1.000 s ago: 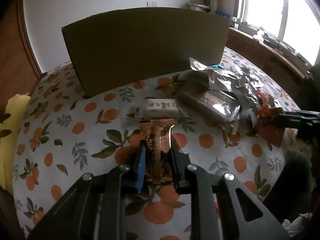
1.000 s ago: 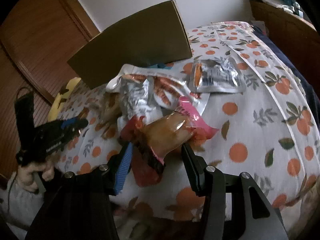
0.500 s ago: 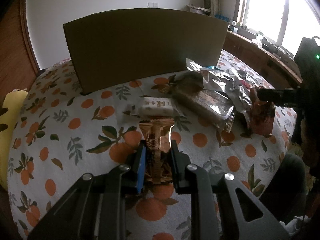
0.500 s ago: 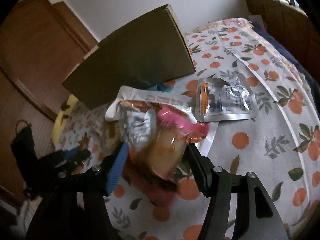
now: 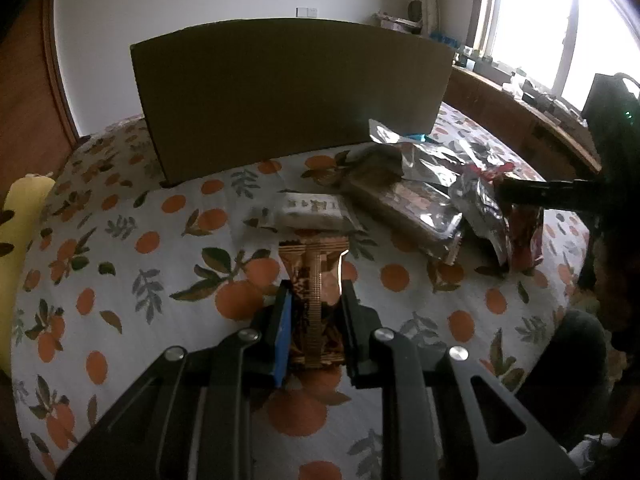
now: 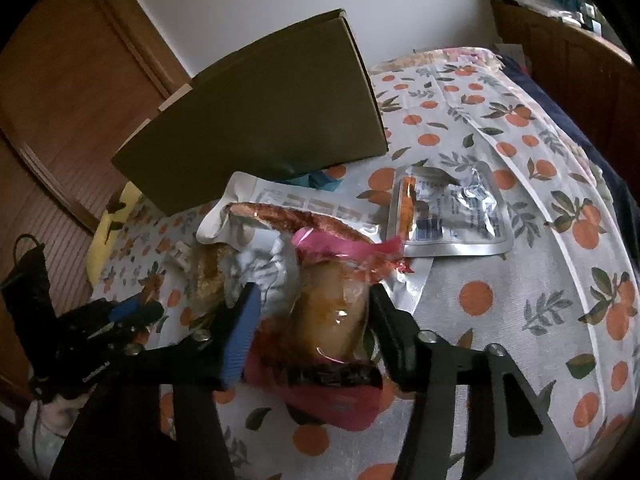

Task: Organize snacks
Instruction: 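Grasp the pink-edged bread bag with the right gripper while the left gripper holds the wafer, then carry the wafer packet and bread bag over the cardboard box with both grippers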

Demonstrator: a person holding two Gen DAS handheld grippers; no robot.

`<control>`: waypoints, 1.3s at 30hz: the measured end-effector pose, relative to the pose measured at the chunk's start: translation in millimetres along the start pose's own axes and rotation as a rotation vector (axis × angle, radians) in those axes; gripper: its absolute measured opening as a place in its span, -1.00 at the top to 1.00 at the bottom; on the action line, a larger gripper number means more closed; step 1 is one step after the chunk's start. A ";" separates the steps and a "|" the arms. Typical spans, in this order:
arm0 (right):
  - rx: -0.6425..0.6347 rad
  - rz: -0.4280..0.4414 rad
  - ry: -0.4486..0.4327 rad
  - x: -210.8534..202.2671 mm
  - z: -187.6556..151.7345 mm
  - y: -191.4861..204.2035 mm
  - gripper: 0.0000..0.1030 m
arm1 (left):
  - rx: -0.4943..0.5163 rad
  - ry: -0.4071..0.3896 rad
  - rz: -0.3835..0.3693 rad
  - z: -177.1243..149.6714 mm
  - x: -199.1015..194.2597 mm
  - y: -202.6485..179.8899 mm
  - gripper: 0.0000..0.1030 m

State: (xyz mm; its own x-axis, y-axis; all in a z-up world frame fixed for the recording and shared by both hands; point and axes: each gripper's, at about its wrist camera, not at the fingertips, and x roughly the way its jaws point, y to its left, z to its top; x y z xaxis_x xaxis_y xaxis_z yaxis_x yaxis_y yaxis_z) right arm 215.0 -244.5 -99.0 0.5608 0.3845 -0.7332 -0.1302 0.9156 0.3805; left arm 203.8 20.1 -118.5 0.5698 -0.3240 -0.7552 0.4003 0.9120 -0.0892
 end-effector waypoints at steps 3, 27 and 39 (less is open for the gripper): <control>-0.012 -0.010 -0.012 -3.7 0.6 1.1 0.11 | -0.001 -0.004 0.000 -1.4 -2.3 -1.0 0.62; -0.089 -0.022 -0.074 -34.0 12.2 15.4 0.33 | -0.002 -0.091 -0.020 11.0 -34.6 -12.0 0.62; -0.200 -0.034 -0.136 -65.1 35.5 42.7 0.33 | 0.000 -0.167 -0.015 31.0 -62.2 -12.6 0.62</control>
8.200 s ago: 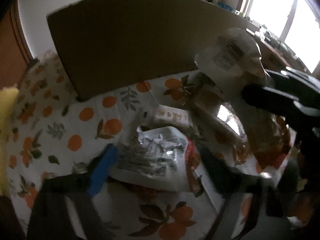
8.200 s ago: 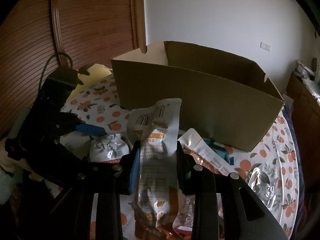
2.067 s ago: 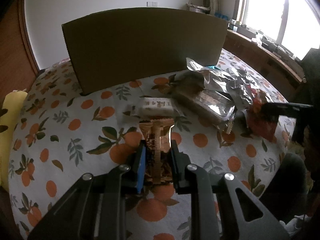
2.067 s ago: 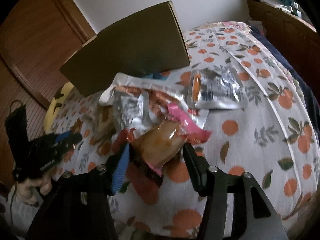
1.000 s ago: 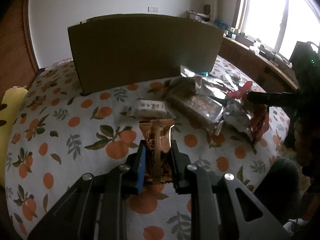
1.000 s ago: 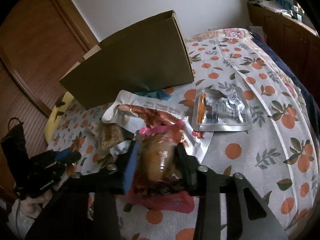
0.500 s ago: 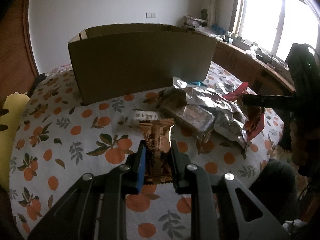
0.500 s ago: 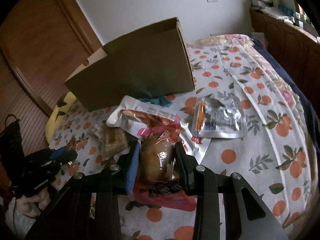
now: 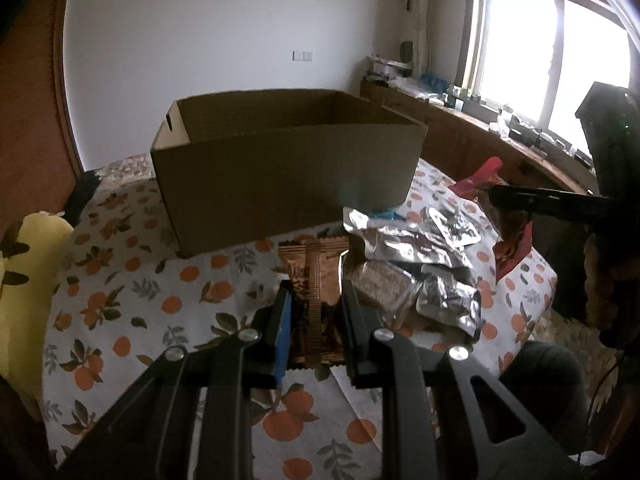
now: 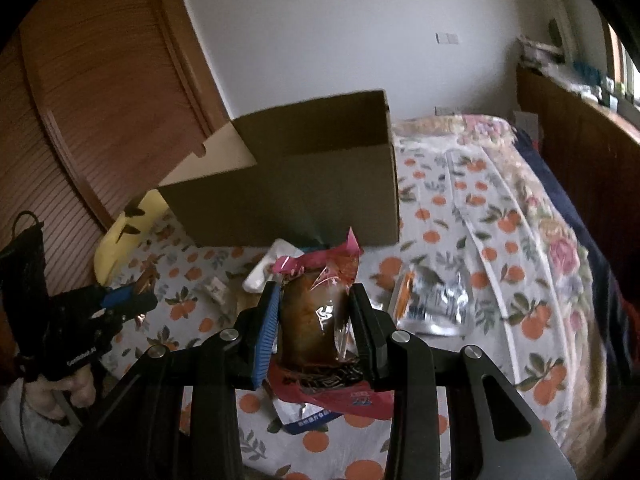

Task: Organize snacks
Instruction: 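Carry the wafer packet and bread bag over the cardboard box with both grippers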

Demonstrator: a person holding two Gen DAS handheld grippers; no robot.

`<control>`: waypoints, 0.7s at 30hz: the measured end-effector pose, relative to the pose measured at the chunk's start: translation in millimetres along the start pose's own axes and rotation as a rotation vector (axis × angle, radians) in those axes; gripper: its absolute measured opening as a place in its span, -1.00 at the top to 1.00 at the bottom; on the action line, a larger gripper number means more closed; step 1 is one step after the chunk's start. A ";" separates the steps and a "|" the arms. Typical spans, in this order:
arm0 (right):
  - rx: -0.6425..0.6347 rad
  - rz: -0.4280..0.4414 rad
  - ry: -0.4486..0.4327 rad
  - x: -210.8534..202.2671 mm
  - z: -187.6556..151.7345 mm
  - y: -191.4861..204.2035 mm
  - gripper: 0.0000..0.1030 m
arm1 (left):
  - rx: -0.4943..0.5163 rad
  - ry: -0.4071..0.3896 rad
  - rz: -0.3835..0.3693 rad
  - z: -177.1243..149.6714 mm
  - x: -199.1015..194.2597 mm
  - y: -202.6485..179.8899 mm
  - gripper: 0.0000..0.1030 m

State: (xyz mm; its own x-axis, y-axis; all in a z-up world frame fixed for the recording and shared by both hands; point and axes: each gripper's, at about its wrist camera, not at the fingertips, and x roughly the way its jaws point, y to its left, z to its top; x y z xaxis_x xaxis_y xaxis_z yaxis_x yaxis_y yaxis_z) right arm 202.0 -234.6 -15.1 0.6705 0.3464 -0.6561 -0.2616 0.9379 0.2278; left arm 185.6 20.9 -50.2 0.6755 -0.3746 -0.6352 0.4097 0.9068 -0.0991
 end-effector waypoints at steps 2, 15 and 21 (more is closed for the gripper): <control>-0.017 0.000 -0.008 -4.5 3.3 4.2 0.33 | -0.003 -0.010 -0.004 3.0 -3.3 -1.2 0.62; -0.086 0.022 -0.040 -18.9 22.2 22.2 0.33 | 0.007 -0.082 -0.004 28.8 -27.4 -6.8 0.62; -0.116 0.027 -0.049 -19.0 33.6 27.9 0.33 | 0.005 -0.109 0.002 45.7 -32.4 -3.1 0.62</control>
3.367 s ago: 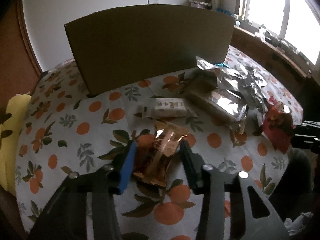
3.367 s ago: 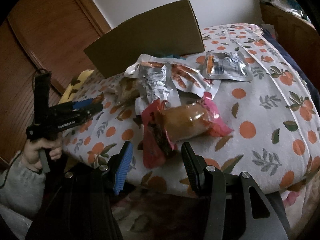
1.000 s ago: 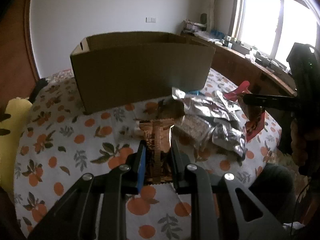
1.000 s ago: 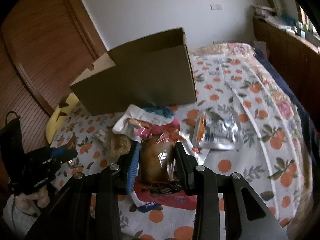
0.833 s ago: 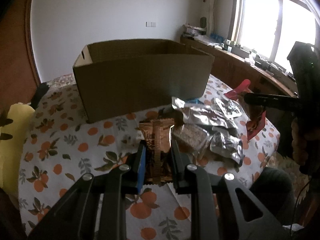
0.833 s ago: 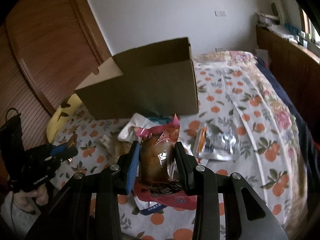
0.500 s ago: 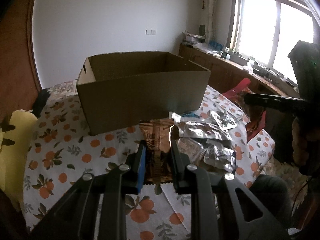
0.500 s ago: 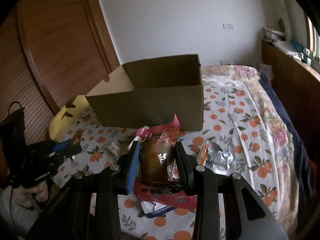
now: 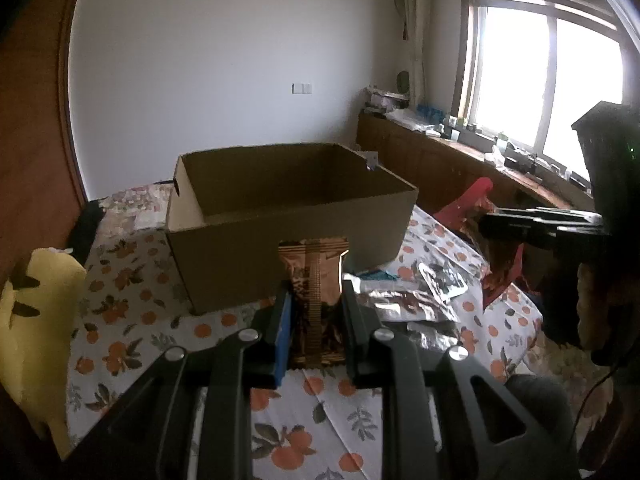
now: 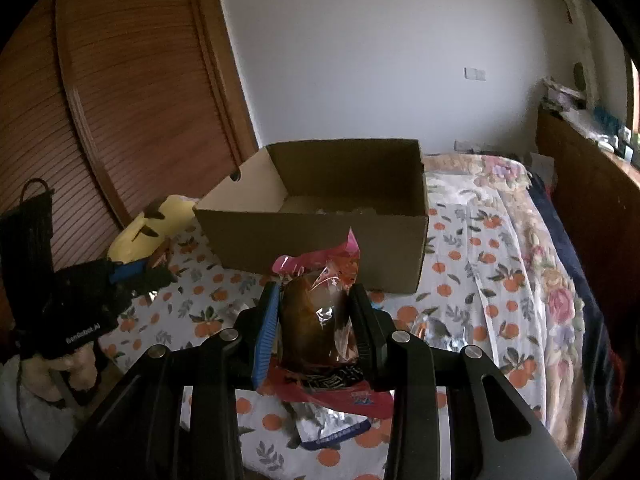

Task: Organize snacks
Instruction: 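Carry the wafer packet and bread bag over the cardboard box with both grippers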

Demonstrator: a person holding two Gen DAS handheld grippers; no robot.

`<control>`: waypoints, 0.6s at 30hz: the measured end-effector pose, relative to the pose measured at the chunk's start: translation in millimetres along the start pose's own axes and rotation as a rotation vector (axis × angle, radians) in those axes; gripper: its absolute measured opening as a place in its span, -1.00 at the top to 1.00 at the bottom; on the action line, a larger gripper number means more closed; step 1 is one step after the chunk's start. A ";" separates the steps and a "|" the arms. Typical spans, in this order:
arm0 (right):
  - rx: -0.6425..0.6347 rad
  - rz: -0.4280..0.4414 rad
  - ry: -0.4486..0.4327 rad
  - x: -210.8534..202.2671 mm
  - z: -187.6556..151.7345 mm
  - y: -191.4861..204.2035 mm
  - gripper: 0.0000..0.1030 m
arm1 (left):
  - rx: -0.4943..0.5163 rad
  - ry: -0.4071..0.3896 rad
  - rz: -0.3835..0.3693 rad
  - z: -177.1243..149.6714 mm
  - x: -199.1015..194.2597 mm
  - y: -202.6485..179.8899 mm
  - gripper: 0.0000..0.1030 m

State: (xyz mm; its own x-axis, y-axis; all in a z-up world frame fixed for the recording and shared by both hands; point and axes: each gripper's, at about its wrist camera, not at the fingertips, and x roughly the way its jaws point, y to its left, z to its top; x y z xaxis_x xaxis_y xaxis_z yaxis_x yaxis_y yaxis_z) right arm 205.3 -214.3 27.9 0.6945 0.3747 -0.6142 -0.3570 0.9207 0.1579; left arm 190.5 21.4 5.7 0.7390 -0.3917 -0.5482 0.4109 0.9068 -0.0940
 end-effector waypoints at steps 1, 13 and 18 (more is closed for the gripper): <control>-0.006 0.001 -0.001 1.1 3.0 0.4 0.33 | 0.000 -0.004 0.003 2.4 -0.2 1.0 0.62; -0.078 0.004 -0.027 5.0 33.0 7.0 0.32 | -0.013 -0.050 0.021 35.4 4.5 18.3 0.62; -0.090 0.007 -0.042 11.6 48.3 4.1 0.32 | -0.005 -0.059 0.029 48.4 15.7 25.3 0.62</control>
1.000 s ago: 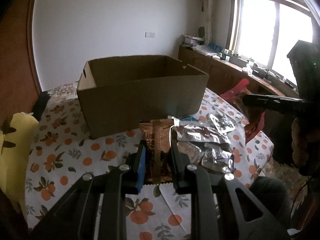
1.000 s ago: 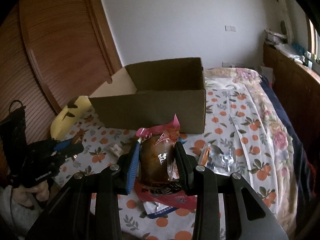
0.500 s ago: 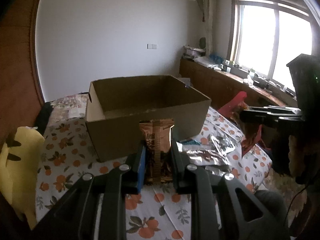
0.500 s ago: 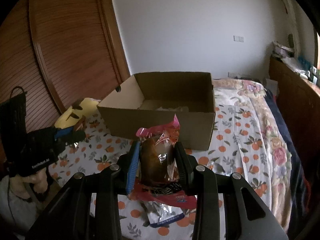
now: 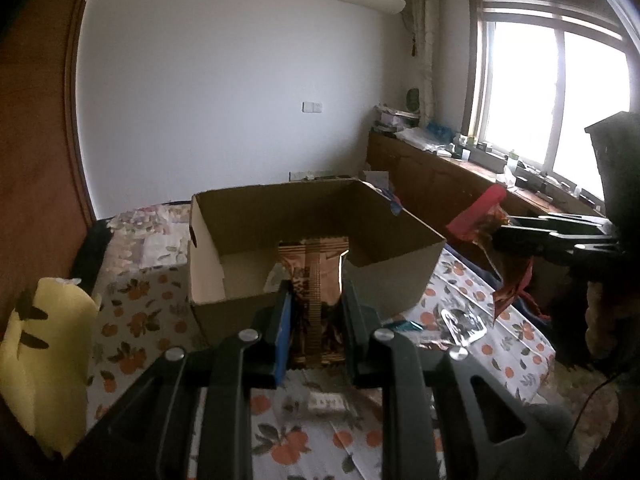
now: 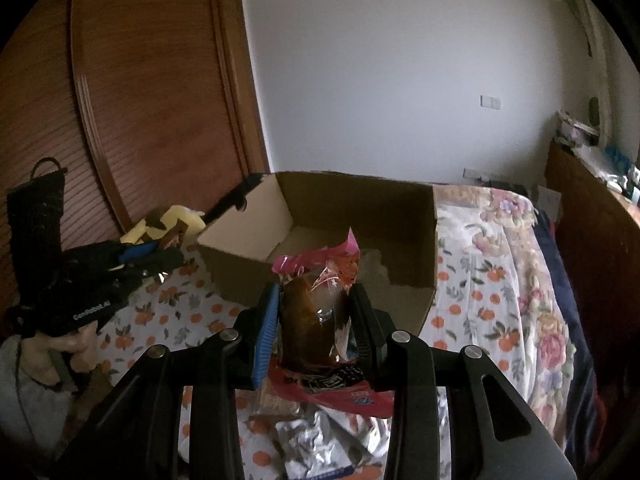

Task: Organize snacks
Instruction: 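Carry the wafer packet and bread bag over the cardboard box with both grippers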

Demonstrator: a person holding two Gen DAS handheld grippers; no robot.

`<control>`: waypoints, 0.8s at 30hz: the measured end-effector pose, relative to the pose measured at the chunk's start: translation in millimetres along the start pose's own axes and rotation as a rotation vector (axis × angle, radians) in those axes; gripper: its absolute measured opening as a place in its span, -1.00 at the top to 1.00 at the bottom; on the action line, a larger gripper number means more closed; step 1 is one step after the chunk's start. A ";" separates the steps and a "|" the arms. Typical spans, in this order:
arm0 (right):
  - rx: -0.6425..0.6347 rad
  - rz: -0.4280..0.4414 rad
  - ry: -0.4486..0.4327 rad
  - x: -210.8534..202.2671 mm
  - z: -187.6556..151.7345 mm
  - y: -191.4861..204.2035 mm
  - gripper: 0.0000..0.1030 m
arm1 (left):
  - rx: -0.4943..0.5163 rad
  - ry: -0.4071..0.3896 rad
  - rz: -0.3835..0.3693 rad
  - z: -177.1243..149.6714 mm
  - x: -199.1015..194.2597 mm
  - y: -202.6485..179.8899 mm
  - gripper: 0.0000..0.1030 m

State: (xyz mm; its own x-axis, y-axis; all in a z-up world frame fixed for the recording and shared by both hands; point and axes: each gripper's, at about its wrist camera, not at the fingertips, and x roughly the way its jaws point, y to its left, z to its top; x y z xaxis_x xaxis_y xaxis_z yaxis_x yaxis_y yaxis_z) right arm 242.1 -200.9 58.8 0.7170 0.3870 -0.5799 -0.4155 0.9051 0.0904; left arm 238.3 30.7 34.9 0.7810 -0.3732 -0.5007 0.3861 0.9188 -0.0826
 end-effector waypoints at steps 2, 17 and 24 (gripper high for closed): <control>-0.008 0.000 -0.004 6.6 7.4 -2.0 0.32 | 0.002 -0.006 0.004 6.0 6.7 4.5 0.62; -0.036 0.026 -0.037 68.1 58.0 -20.5 0.32 | -0.040 0.006 0.002 36.0 87.3 43.2 0.62; -0.022 0.026 -0.029 105.2 68.8 -36.1 0.32 | -0.054 0.031 0.007 38.3 120.3 56.2 0.62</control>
State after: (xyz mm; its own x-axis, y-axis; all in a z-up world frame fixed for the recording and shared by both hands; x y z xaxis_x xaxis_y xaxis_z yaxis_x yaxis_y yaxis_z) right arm 371.1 -180.8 50.2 0.7216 0.4151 -0.5540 -0.4459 0.8909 0.0867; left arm 372.8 32.5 3.0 0.7677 -0.3633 -0.5279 0.3531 0.9272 -0.1247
